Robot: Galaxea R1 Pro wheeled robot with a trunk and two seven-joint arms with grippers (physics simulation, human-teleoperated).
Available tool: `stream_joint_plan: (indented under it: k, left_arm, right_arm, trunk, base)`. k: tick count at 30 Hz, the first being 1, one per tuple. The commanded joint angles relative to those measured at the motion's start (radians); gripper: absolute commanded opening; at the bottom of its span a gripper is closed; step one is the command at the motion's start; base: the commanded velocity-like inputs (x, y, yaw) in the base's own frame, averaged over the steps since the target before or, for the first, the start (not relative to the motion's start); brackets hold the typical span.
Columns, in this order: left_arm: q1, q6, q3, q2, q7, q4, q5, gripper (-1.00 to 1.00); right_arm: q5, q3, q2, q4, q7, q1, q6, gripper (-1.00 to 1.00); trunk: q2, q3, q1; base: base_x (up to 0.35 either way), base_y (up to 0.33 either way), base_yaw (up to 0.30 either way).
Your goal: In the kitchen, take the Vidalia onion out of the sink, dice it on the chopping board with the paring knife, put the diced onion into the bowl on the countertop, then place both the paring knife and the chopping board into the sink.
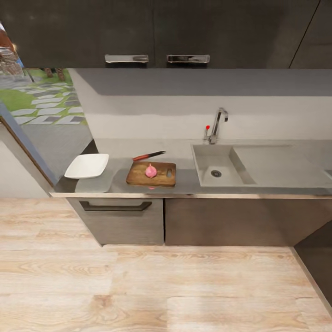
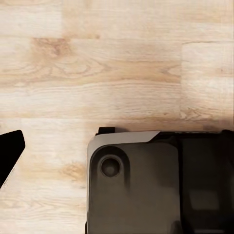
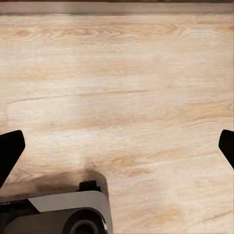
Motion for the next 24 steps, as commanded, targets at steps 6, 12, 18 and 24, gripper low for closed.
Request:
stream_joint_plan:
  k: [6,12,18,24]
  left_arm:
    - [0.0,-0.002,-0.003,0.0,0.001,0.001,0.003,1.0]
    - [0.0,-0.002,-0.002,0.0,0.001,0.01,0.003,1.0]
    - [0.0,-0.002,-0.003,-0.001,0.001,0.011,0.003,1.0]
    - [0.0,-0.002,-0.003,-0.001,0.001,0.012,0.003,1.0]
  right_arm:
    - [-0.001,0.001,-0.001,-0.001,-0.002,0.0,-0.001,1.0]
    - [-0.001,0.001,0.0,-0.001,-0.001,0.0,-0.001,1.0]
    - [-0.001,0.001,0.0,-0.001,-0.002,0.0,-0.001,1.0]
    - [-0.001,0.001,0.0,-0.001,-0.002,0.0,-0.001,1.0]
  trunk:
    - [-0.001,0.008,0.001]
    - [-0.001,0.018,0.001]
    - [-0.001,0.027,0.001]
    - [-0.001,0.037,0.001]
  base:
    - [0.071,0.066,0.0]
    - [0.005,0.005,0.0]
    - [0.0,0.0,0.0]
    - [0.0,0.0,0.0]
